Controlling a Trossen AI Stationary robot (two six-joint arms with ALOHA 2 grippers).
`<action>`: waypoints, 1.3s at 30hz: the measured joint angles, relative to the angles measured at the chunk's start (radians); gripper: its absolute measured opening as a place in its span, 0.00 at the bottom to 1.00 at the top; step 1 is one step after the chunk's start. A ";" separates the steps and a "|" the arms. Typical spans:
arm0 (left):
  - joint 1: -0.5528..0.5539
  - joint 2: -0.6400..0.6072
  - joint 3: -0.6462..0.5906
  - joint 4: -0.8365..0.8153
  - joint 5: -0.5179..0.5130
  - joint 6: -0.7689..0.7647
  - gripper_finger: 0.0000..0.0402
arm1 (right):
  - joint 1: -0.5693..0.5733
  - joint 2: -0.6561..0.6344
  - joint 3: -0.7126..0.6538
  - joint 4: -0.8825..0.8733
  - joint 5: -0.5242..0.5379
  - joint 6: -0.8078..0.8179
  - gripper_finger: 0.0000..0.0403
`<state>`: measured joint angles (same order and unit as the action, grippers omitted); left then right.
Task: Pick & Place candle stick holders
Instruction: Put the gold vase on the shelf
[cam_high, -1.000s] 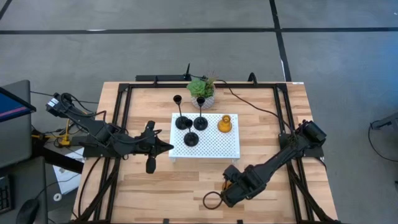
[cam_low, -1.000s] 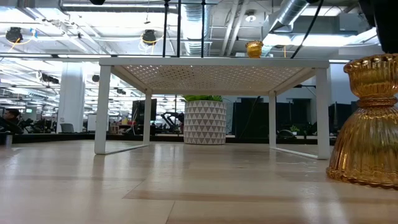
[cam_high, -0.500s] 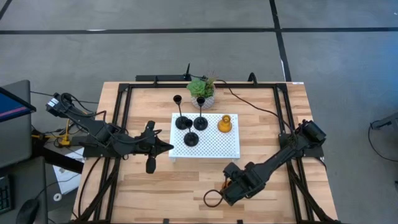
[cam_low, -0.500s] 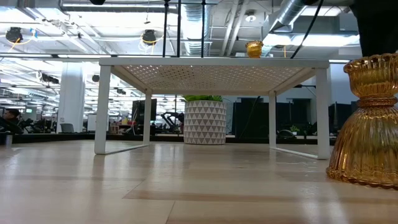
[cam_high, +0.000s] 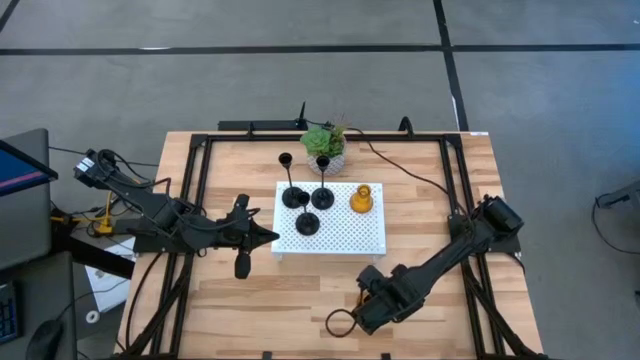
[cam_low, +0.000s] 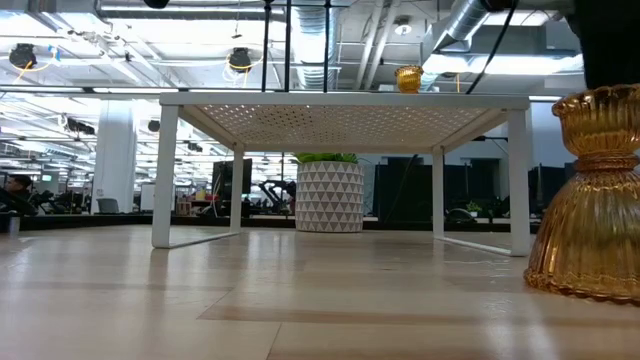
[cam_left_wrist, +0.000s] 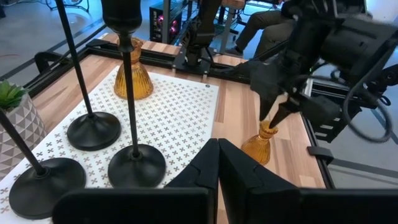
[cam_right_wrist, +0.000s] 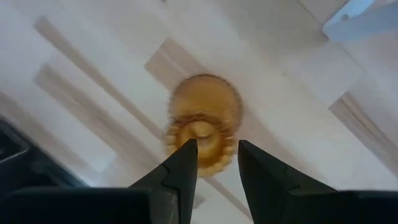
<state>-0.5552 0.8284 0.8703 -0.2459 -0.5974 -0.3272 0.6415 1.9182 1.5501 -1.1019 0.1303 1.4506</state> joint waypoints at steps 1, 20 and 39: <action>0.000 0.000 0.000 0.000 0.000 -0.004 0.02 | 0.002 0.005 -0.002 -0.004 -0.001 0.000 0.27; 0.000 0.000 0.000 -0.001 0.000 -0.014 0.02 | 0.019 0.042 0.003 0.028 -0.058 -0.001 0.04; 0.000 0.000 0.000 -0.001 0.000 -0.014 0.02 | -0.027 0.039 0.219 -0.134 -0.134 -0.177 0.03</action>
<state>-0.5552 0.8286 0.8703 -0.2466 -0.5972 -0.3412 0.6148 1.9575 1.7695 -1.2357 -0.0033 1.2739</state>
